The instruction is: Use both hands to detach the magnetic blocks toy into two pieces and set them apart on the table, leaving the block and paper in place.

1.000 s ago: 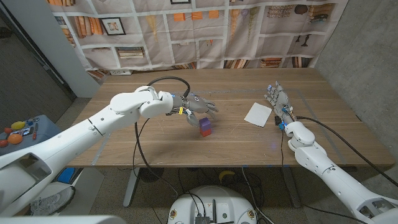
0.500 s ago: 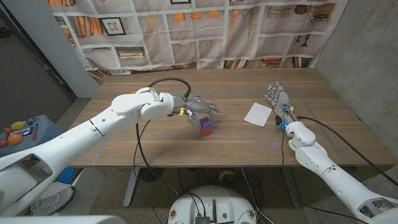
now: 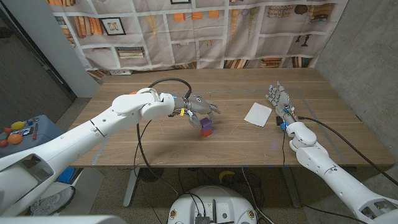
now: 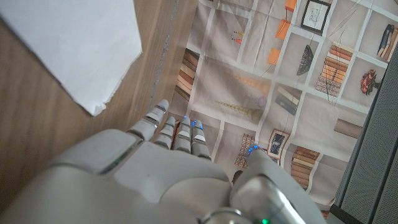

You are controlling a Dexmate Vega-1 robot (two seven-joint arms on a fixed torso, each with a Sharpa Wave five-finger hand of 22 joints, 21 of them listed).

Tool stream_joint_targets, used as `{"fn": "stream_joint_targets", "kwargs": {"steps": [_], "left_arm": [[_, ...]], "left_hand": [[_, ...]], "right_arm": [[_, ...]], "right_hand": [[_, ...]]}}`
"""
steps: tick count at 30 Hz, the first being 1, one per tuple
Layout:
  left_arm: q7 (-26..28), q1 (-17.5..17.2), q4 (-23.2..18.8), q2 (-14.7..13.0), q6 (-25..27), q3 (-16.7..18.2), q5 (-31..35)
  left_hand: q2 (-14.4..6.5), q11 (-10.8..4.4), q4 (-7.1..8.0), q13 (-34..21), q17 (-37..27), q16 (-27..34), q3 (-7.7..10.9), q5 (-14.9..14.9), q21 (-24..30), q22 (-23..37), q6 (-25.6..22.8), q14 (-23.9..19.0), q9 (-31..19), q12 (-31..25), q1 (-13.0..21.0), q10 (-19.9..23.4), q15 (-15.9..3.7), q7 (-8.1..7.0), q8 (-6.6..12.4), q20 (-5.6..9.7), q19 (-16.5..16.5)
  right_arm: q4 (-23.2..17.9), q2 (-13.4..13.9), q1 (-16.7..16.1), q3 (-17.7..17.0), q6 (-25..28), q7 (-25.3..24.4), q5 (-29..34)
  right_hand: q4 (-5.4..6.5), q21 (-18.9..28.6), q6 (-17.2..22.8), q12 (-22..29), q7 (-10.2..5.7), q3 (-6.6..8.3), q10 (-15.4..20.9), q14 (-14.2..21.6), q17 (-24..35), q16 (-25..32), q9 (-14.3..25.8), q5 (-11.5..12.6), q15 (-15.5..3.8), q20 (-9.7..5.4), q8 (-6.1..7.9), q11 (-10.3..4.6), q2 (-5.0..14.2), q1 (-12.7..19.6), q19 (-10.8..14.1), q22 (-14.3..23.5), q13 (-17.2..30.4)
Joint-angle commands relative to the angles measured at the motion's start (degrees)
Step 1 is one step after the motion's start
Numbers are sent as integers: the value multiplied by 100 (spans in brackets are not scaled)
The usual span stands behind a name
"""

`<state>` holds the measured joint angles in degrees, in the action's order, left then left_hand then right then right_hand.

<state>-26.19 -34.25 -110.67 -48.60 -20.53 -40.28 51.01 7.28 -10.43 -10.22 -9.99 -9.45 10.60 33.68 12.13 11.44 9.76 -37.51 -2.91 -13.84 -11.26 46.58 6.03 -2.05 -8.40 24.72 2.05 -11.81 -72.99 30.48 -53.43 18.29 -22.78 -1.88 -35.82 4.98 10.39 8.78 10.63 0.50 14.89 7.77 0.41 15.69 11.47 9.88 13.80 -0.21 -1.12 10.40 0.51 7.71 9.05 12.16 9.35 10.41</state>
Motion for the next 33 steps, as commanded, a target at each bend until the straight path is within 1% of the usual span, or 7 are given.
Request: {"fn": "stream_joint_targets", "kwargs": {"steps": [1,4,7,14,20,23,33], "left_arm": [[123,65,65,49,-40,-16,68],[156,90,75,45,-66,-12,83],[211,103,89,48,-74,0,98],[279,230,233,125,-158,-41,102],[338,352,422,205,-218,-39,-54],[366,349,451,219,-154,-9,-123],[380,286,449,330,289,125,-542]], "left_hand": [[-26,-61,9,-12,-28,-5,-95,4,12,14,-485,-117,-120,-32,141,163,-610,29,296,494,-94],[-52,-35,15,-9,-29,-2,-154,-4,19,16,-748,-182,-154,-37,184,248,-627,87,440,508,-158],[-83,-66,20,-8,-30,2,-208,-10,28,19,-1025,-242,-147,-43,225,337,-661,111,560,523,-227],[-157,-73,30,-6,-30,3,-286,-17,33,24,-1431,-339,-126,-70,290,539,-684,164,719,533,-314],[-197,-93,29,-3,-29,-1,-325,-20,29,26,-1615,-382,-103,-73,330,634,-710,181,779,552,-345],[-208,-64,29,-3,-29,-3,-339,-21,25,27,-1633,-395,-94,-76,342,670,-709,155,780,551,-347],[-249,-77,32,-2,-29,-18,-375,-24,12,28,-1739,-391,-70,-66,377,724,-687,141,806,540,-339]], "right_arm": [[2,20,11,-8,47,26,-20],[26,14,28,-5,35,47,-23],[40,5,33,-8,13,55,-27],[3,36,23,-23,46,48,-36],[-48,82,13,-42,94,34,-39],[-57,103,16,-54,102,53,-52],[-116,221,87,-37,252,73,5]], "right_hand": [[3,41,16,22,-53,33,11,21,2,31,14,13,16,14,26,-14,20,28,49,19,4],[4,43,21,22,-55,38,13,25,-2,34,14,13,25,16,27,-27,22,23,57,19,4],[6,43,17,21,-57,41,13,22,-4,34,14,12,16,15,25,-21,22,18,60,19,4],[9,44,23,22,-54,48,16,26,-10,37,14,12,23,19,27,-19,22,9,66,19,4],[11,43,25,23,-52,53,20,22,-14,37,14,10,17,22,27,-15,21,0,67,19,4],[12,43,22,25,-50,56,27,23,-17,38,14,10,18,19,26,-18,21,-4,69,19,4],[13,40,26,19,-53,65,13,23,-25,39,14,9,7,15,27,-25,18,-14,69,19,4]]}}
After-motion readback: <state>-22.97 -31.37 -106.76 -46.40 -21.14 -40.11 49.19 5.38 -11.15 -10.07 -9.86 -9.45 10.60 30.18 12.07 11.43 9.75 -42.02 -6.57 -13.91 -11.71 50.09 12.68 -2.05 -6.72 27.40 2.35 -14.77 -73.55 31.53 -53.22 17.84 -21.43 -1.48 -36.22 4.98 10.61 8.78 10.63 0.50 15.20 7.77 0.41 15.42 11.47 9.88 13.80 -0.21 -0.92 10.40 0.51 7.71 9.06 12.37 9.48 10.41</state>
